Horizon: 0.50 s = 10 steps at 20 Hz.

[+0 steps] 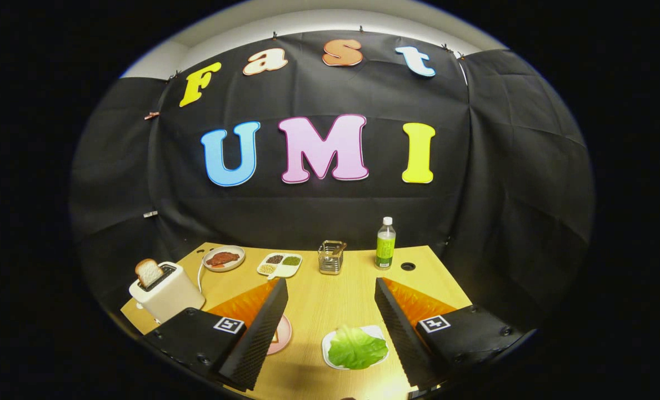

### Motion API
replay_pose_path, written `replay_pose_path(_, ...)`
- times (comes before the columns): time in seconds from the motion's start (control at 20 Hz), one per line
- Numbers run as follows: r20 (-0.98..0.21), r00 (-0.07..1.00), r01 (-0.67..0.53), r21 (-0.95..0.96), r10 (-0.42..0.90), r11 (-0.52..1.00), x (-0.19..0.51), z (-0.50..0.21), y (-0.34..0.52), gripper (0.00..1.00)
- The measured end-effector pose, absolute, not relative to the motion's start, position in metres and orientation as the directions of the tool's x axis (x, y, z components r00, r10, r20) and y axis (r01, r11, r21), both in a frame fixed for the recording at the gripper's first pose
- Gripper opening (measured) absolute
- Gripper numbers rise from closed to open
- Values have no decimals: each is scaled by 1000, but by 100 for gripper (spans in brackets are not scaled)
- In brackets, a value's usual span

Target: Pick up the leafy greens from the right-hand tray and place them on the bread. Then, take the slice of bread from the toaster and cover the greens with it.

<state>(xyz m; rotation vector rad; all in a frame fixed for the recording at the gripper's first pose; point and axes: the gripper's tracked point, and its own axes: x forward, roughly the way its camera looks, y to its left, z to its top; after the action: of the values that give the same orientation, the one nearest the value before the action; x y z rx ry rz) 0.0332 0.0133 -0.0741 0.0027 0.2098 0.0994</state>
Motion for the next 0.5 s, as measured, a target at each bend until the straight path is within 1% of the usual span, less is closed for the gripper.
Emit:
replay_pose_path(0.25,-295,950,-103,17,103,995,46,-112,8,98)
replay_pose_path(0.5,-446,889,-100,34,105,994,58,-172,1,98)
